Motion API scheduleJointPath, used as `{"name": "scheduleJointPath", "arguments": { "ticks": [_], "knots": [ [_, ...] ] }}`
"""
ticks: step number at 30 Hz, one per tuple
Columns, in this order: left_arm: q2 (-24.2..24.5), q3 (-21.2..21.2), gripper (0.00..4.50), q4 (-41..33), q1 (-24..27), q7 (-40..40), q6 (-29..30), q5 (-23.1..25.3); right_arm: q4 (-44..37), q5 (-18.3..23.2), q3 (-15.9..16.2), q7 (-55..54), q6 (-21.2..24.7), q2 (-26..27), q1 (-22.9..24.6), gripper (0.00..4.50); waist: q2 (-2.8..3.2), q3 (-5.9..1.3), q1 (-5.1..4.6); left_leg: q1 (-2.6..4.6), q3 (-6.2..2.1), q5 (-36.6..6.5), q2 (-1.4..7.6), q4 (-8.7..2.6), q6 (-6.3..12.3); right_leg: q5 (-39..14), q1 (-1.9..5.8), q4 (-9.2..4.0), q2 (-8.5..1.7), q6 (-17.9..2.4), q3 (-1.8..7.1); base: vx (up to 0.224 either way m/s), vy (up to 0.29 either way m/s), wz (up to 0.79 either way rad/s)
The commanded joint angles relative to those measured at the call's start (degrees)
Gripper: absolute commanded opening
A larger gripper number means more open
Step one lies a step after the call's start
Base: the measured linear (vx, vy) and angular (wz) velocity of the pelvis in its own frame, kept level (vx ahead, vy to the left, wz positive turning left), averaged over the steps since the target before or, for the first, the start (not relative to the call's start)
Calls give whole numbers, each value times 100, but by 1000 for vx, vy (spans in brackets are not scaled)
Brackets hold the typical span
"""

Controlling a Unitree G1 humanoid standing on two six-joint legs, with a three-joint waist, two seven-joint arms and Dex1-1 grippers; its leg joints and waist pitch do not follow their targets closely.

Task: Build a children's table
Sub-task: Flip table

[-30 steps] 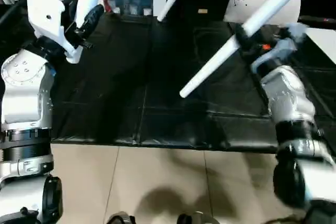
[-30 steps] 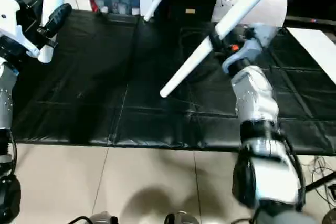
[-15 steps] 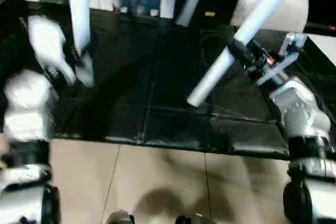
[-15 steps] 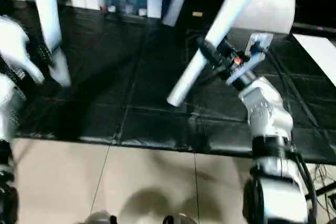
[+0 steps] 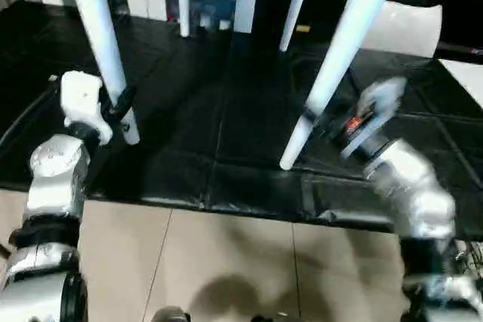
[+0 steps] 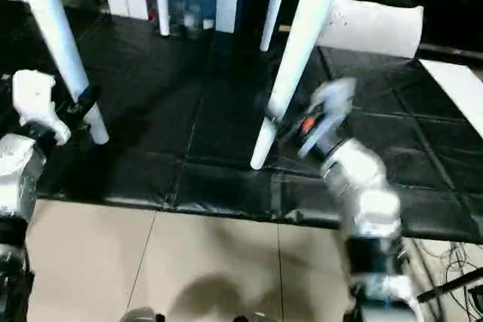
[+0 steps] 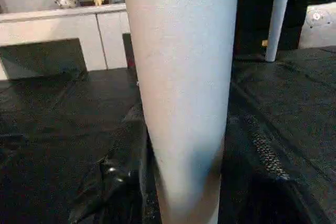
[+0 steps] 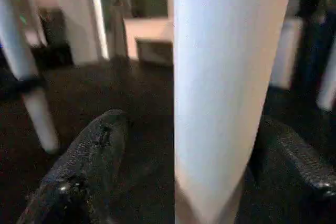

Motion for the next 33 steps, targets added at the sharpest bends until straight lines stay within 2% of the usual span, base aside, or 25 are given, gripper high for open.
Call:
{"name": "scheduleJointPath", "arguments": {
  "ticks": [1, 2, 3, 4, 5, 9, 11, 12, 13, 14, 15, 17, 18, 19, 20, 21, 22, 23, 24, 25, 26, 27, 28, 31, 33],
  "knots": [
    [45, -9, 229, -569, 569, -114, 14, -36, 66, -206, 8, 93, -418, -70, 312, 359, 240, -426, -23, 57, -161, -1484, 331, -515, -151, -1899, 266, -459, -597, -706, 378, 0, 0, 0],
    [46, 40, 247, -726, 721, -129, 28, -88, 39, -195, 5, 141, -464, -64, 409, 359, 208, -443, -35, 40, -156, -1438, 351, -512, -133, -1740, 288, -436, -607, -753, 385, 0, 0, 0],
    [18, 206, 247, -1252, 1234, -167, 71, -278, -190, -94, 12, 299, -523, -29, 783, 359, 275, -443, -11, 41, -140, -1351, 320, -505, -57, -1572, 291, -421, -583, -816, 389, 0, 0, 0],
    [-3, 263, 269, -1436, 1416, -184, 90, -348, -298, -57, 20, 343, -531, -16, 924, 359, 232, -441, -29, 3, -124, -1260, 336, -514, 37, -1369, 313, -419, -577, -884, 398, 0, 0, 0],
    [-69, 359, 269, -1792, 1772, -219, 111, -481, -513, 0, -5, 354, -544, 21, 1192, 359, 280, -448, -9, 21, -122, -1258, 335, -506, 57, -1324, 312, -408, -584, -922, 400, 0, 0, 0],
    [-220, 567, 312, -2487, 2623, -312, 92, -795, -1142, 125, -42, 261, -597, 129, 1913, 359, 288, -350, -3, 47, -124, -1738, 349, -563, 143, -2106, 267, -566, -553, -735, 365, 0, 0, 0],
    [-351, 723, 326, -2813, 3110, -264, 28, -1035, -1799, 277, -57, 28, -590, 252, 2554, 359, 333, -312, -13, 115, -137, -2131, 299, -559, 121, -2873, 219, -666, -535, -476, 325, 0, 0, 0],
    [-351, 723, 338, -2813, 3110, -264, 28, -1035, -1799, 277, -57, 28, -590, 252, 2554, 359, 298, -293, -14, 127, -136, -2211, 300, -563, 126, -3167, 203, -740, -545, -306, 312, 0, 0, 0],
    [-612, 645, 349, -3525, 3629, -326, 300, -1570, -2515, 470, -30, -175, -401, 362, 3137, 359, 373, -249, -23, 190, -158, -2504, 278, -566, 91, -3662, 172, -831, -542, -133, 253, 0, 0, 0],
    [-612, 645, 357, -3525, 3629, -326, 300, -1570, -2515, 470, -30, -175, -401, 362, 3137, 359, 378, -230, -34, 229, -165, -2662, 292, -556, 53, -3889, 166, -881, -558, -68, 228, 0, 0, 0],
    [-697, 463, 363, -3882, 3879, -456, 487, -1818, -2737, 534, 31, -146, -286, 339, 3319, 359, 406, -171, -73, 372, -192, -3103, 290, -514, 18, -4291, 113, -1055, -537, 80, 57, 0, 0, 0],
    [-785, 151, 363, -4274, 4241, -698, 671, -2096, -2966, 583, 176, -55, -145, 294, 3567, 359, 470, -121, -174, 410, -262, -3676, 353, -582, -7, -4271, 232, -1165, -444, 348, -223, 0, 0, 0],
    [-788, 4, 363, -4367, 4360, -793, 705, -2130, -3012, 612, 238, -12, -61, 266, 3631, 359, 555, -119, -202, 201, -348, -4467, 630, -903, -61, -3317, 535, -669, -310, 268, -246, -70, 29, 0],
    [-757, -477, 363, -4605, 4651, -1064, 898, -2103, -3083, 627, 459, 178, 179, 119, 3757, 359, 623, -148, -60, -105, -405, -4832, 850, -1210, -128, -2283, 812, 197, -316, 74, -5, -70, 29, 0],
    [-757, -695, 363, -4614, 4714, -1151, 995, -2040, -3035, 654, 590, 301, 373, 27, 3772, 359, 686, -70, 128, -127, -156, -5270, 743, -1382, -221, -1348, 575, 458, -211, -90, 173, -83, -15, 8],
    [-761, -756, 363, -4618, 4733, -1173, 1031, -2021, -3034, 665, 635, 328, 446, -5, 3784, 359, 374, -106, 29, 194, -232, -4770, 400, -933, -372, -3293, 331, -136, -432, 68, 536, -20, -64, -2],
    [-765, -1015, 363, -4442, 4732, -1318, 1114, -1858, -2832, 528, 862, 544, 502, -137, 3733, 359, 206, -27, -18, 559, -125, -2806, -79, 192, -239, -6616, -241, -1233, -819, 656, 424, -20, -64, -2],
    [-757, -1133, 363, -4246, 4706, -1427, 1145, -1746, -2667, 448, 987, 670, 528, -185, 3669, 359, 269, -24, -50, 612, -163, -1894, -103, 439, -114, -7202, -268, -1344, -1054, 624, 504, -47, -53, -17],
    [-774, -1238, 363, -4015, 4692, -1481, 1125, -1578, -2481, 412, 1104, 838, 567, -233, 3600, 359, 369, -55, -72, 325, -338, -1372, -21, 181, -3, -6653, 201, -1171, -1133, 427, 445, -41, 23, -19],
    [-804, -1317, 363, -3757, 4669, -1477, 1150, -1419, -2218, 289, 1192, 907, 549, -245, 3502, 359, 377, -88, -120, 140, -414, -2139, 106, -368, -118, -5198, 401, -868, -683, 431, 169, -41, 23, -19],
    [-824, -1365, 363, -3566, 4647, -1436, 1221, -1306, -2022, 219, 1240, 951, 545, -243, 3429, 359, 441, -168, -156, 67, -476, -2424, 185, -488, -149, -4471, 496, -724, -566, 435, 139, 25, 49, -23],
    [-869, -1446, 363, -3132, 4573, -1375, 1113, -1033, -1586, 72, 1314, 1021, 507, -218, 3288, 359, 461, -173, -169, 89, -507, -2734, 253, -542, -170, -4047, 493, -694, -556, 376, 142, 0, 0, 0],
    [-868, -1511, 363, -2904, 4537, -1321, 1038, -903, -1344, -7, 1355, 1039, 498, -202, 3214, 359, 499, -171, -258, 238, -474, -3001, 237, -556, -69, -3619, 400, -751, -588, 86, 196, 0, 0, 0],
    [-993, -1571, 363, -2124, 4290, -818, 1132, -717, -522, -283, 1507, 849, 575, -84, 2949, 359, 533, -146, -377, 158, -484, -2971, 263, -578, -90, -3735, 455, -767, -654, -85, 153, 0, 0, 0],
    [-1067, -1680, 363, -1431, 4017, -382, 1243, -543, 256, -566, 1713, 597, 498, -2, 2726, 359, 532, -176, -399, 205, -500, -3087, 267, -576, -135, -3547, 439, -763, -665, -128, 148, 0, 0, 0]
  ]
}}
